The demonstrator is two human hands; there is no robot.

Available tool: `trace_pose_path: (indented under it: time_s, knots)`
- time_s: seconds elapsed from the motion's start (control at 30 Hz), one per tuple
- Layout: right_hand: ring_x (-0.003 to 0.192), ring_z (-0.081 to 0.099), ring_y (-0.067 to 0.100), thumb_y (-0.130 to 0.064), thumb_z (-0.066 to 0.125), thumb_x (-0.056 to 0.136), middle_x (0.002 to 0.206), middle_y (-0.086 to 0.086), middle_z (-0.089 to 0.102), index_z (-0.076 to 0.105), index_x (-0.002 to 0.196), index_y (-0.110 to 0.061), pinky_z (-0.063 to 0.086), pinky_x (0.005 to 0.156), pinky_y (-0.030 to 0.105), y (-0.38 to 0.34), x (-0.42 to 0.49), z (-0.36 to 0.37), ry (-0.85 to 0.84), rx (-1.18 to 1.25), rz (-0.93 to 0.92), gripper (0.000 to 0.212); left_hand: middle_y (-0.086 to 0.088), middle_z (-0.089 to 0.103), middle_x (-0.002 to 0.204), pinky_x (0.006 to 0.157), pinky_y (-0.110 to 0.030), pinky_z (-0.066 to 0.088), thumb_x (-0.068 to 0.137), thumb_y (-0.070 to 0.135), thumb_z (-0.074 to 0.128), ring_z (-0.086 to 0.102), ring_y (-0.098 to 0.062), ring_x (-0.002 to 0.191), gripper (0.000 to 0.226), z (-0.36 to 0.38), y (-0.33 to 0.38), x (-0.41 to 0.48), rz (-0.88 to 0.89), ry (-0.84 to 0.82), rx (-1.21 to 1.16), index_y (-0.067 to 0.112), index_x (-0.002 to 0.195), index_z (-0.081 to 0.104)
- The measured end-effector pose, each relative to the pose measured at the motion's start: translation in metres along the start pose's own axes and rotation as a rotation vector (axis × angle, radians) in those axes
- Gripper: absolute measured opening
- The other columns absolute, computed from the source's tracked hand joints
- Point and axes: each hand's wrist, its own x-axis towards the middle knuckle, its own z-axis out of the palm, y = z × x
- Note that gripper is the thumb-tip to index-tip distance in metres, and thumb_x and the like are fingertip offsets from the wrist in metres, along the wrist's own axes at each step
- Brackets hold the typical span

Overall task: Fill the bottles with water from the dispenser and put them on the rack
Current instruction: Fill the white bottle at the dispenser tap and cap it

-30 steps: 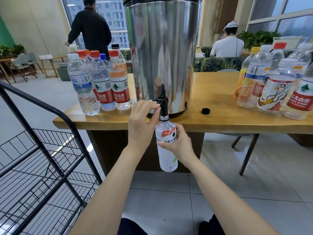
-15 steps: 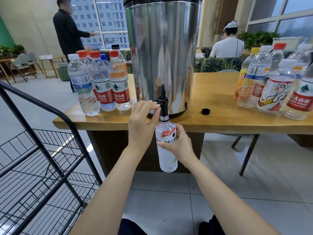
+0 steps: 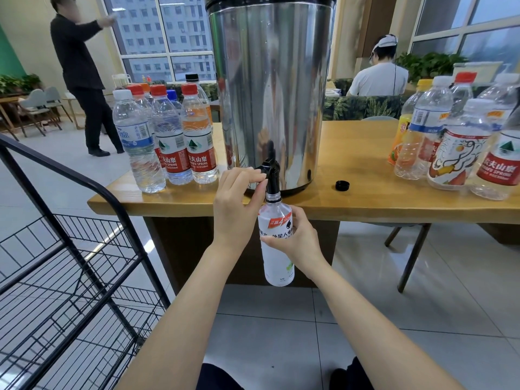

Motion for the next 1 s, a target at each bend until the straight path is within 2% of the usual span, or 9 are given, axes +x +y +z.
trace_pose_path:
  time_s: [0.27, 0.53, 0.7, 1.0]
  knots:
    - [0.100, 0.055, 0.004, -0.031, 0.087, 0.069, 0.115, -0.012, 0.058, 0.041, 0.130, -0.028, 0.045, 0.081, 0.023, -0.0001, -0.0003, 0.0000, 0.002, -0.004, -0.003, 0.077, -0.011, 0.068, 0.094, 0.089, -0.013, 0.042, 0.090, 0.014, 0.063, 0.060, -0.019, 0.097, 0.014, 0.0003, 0.0002, -0.0001, -0.005, 0.001, -0.002, 0.002, 0.096, 0.069]
    - [0.104, 0.056, 0.007, -0.031, 0.087, 0.069, 0.119, -0.010, 0.059, 0.041, 0.131, -0.028, 0.048, 0.088, 0.030, 0.0004, 0.0002, 0.0006, 0.003, -0.006, -0.006, 0.077, -0.012, 0.068, 0.094, 0.090, -0.010, 0.041, 0.089, 0.013, 0.063, 0.058, -0.016, 0.098, 0.014, 0.0002, 0.0008, -0.0001, 0.002, 0.018, -0.001, 0.001, 0.095, 0.069]
    - [0.099, 0.055, 0.003, -0.031, 0.087, 0.068, 0.110, -0.017, 0.055, 0.041, 0.131, -0.028, 0.048, 0.086, 0.028, 0.0006, 0.0005, 0.0004, 0.001, -0.011, -0.010, 0.077, -0.012, 0.068, 0.094, 0.091, -0.013, 0.042, 0.089, 0.012, 0.064, 0.058, -0.016, 0.098, 0.013, 0.0002, 0.0004, -0.0003, 0.003, 0.021, -0.008, 0.001, 0.095, 0.069]
    - [0.102, 0.055, 0.005, -0.032, 0.087, 0.068, 0.113, -0.015, 0.056, 0.041, 0.132, -0.028, 0.049, 0.088, 0.031, 0.0021, 0.0015, -0.0001, 0.002, -0.013, -0.013, 0.079, -0.011, 0.068, 0.095, 0.090, -0.015, 0.043, 0.089, 0.012, 0.065, 0.059, -0.017, 0.099, 0.012, 0.0006, -0.0006, -0.0008, 0.000, 0.012, -0.010, 0.002, 0.096, 0.069]
